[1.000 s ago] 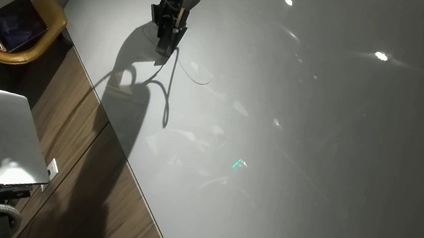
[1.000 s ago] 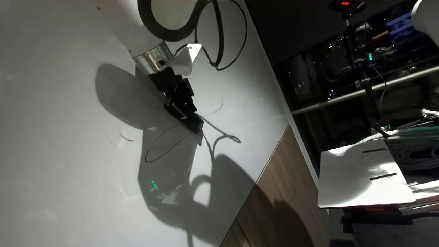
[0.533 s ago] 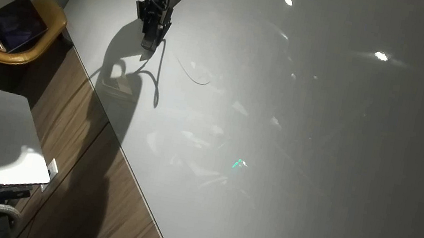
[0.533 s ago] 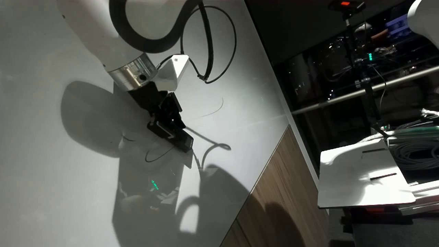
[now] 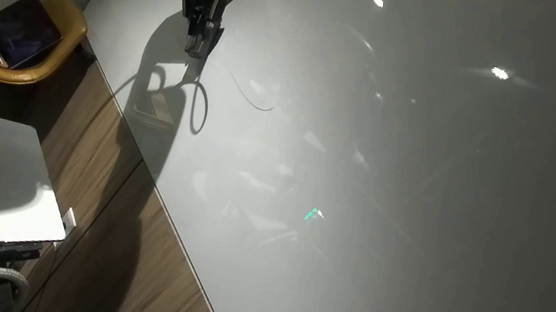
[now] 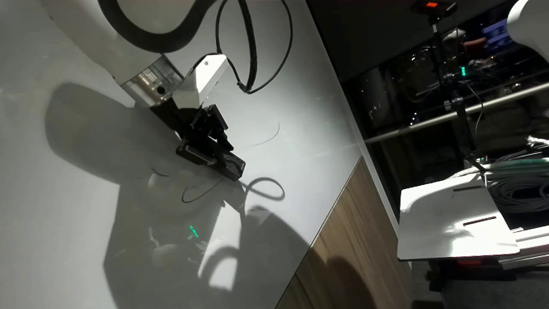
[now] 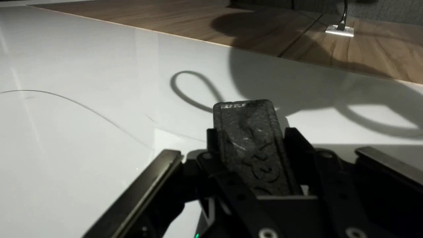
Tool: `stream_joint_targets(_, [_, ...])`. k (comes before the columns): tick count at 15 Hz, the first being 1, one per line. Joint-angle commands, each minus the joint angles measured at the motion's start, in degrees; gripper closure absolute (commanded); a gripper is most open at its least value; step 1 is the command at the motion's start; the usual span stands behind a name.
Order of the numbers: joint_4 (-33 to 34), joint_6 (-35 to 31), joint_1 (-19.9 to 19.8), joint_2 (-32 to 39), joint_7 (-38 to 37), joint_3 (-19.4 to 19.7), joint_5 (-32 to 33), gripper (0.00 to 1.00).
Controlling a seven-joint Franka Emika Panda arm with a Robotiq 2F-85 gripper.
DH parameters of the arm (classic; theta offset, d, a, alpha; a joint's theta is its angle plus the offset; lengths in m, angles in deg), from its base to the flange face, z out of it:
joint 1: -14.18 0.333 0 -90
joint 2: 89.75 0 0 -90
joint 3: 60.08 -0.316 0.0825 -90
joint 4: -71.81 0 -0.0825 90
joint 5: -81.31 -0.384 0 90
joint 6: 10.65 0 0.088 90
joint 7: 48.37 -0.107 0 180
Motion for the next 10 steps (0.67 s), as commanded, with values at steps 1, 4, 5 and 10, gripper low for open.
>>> stream_joint_targets(1, [6.35, 1.61, 2.06, 2.08, -3.79, 1.3, -0.11, 0.73])
stream_joint_targets(4, [5.75, -0.91, 0.9, 2.46, -6.56, 0.53, 0.02, 0.73])
stream_joint_targets(5, [5.35, -1.77, 0.48, 2.69, -7.07, 0.54, -0.24, 0.73])
stream_joint_targets(10, [6.34, -3.4, 0.1, 3.99, -7.68, 0.3, 0.19, 0.73])
